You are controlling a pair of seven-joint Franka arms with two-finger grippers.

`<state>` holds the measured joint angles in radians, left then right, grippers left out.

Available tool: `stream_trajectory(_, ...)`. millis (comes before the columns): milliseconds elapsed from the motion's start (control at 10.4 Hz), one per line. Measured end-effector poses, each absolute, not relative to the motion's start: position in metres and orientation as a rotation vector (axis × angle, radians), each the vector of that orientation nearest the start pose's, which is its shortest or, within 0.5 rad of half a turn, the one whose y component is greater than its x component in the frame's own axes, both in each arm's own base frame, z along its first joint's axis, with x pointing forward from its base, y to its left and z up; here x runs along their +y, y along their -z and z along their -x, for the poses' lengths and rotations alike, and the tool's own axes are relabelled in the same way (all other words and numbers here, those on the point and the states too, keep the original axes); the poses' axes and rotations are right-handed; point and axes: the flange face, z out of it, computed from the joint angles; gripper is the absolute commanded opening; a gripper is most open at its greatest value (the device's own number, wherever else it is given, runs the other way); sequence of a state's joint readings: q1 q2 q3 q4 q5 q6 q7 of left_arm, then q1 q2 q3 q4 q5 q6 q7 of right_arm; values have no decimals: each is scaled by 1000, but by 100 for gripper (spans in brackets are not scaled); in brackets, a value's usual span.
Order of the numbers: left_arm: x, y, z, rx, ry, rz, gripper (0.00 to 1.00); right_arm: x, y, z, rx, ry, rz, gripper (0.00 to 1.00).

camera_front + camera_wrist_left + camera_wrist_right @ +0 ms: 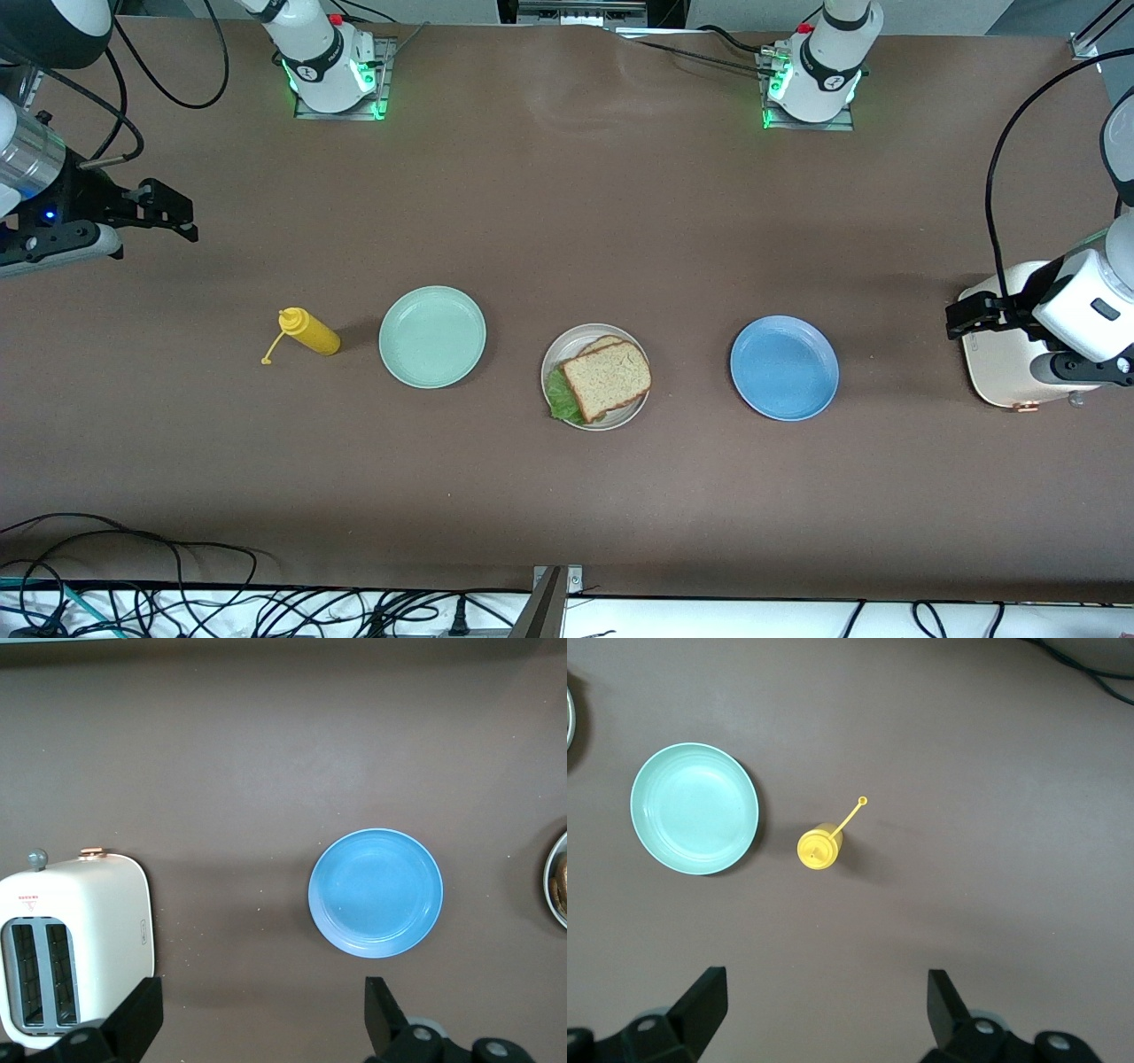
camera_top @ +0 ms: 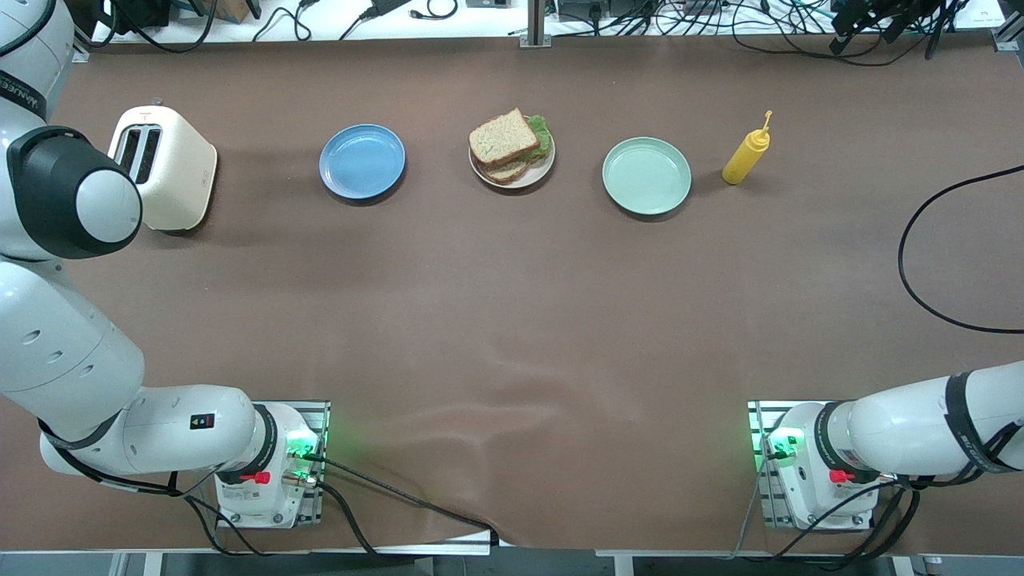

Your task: Make sandwich on beige plate with both arms

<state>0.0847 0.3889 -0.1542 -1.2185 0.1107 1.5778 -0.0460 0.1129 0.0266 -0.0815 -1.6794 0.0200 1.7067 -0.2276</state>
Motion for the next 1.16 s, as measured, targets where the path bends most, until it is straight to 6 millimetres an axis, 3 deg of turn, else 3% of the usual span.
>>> stream_trajectory(869,-14,-555,-667,23,-35,3088,100,11,-583,-571,-383,27,3148,100)
stream_trajectory(1158,-14,-555,-667,23,-35,3088,100,9,-577,-571,-388,-13,3166,100)
